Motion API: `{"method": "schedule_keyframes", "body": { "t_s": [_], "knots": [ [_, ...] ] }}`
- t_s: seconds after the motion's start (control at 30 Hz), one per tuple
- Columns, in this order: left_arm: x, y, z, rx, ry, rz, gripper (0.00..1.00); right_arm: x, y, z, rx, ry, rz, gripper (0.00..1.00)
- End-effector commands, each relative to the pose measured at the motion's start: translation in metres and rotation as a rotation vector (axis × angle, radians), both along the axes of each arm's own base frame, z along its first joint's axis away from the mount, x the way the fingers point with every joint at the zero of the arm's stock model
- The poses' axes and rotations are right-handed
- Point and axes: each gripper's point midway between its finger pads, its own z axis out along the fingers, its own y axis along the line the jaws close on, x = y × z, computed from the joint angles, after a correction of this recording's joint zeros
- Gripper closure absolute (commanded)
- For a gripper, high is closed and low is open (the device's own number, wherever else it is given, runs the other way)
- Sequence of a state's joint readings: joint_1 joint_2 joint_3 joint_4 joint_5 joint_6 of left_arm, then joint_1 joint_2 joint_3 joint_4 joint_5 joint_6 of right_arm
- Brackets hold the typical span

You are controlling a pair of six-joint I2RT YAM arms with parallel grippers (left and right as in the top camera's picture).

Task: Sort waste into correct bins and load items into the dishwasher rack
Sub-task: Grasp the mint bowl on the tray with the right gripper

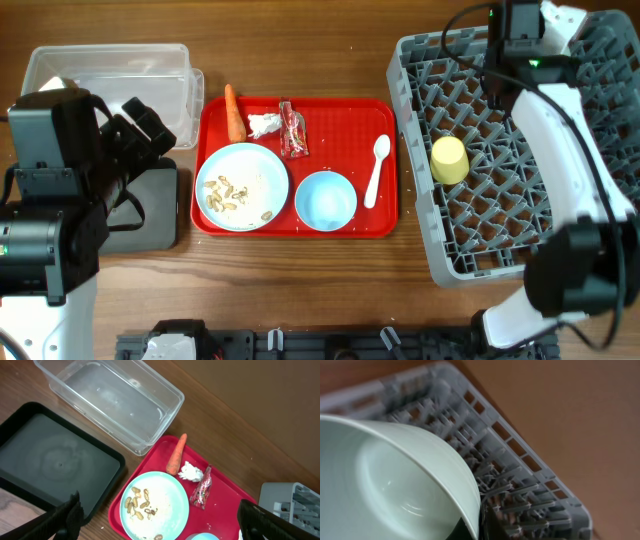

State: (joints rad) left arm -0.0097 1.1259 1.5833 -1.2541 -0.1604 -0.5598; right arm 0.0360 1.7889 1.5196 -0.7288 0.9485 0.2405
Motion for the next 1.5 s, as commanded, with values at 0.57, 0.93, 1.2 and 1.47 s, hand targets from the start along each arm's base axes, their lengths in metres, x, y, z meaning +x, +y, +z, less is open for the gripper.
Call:
{"method": "schedule_keyframes", "body": {
  "t_s": [0.57, 0.93, 1.2, 1.47],
  "knots": [
    [0.001, 0.005, 0.002, 0.008, -0.006, 0.027, 0.0, 0.027, 0.058, -0.084, -0.135, 0.398, 0.257, 0.89],
    [0.001, 0.005, 0.002, 0.008, -0.006, 0.027, 0.0, 0.005, 0.15, -0.06, 0.164, 0.363, 0.535, 0.38],
    [0.001, 0.005, 0.002, 0.008, -0.006, 0.027, 0.0, -0.023, 0.192, -0.015, 0.42, 0.226, 0.658, 0.36],
    [0.001, 0.005, 0.002, 0.008, -0.006, 0.027, 0.0, -0.07, 0.292, -0.037, 0.94, 0.374, 0.956, 0.45]
  ]
}}
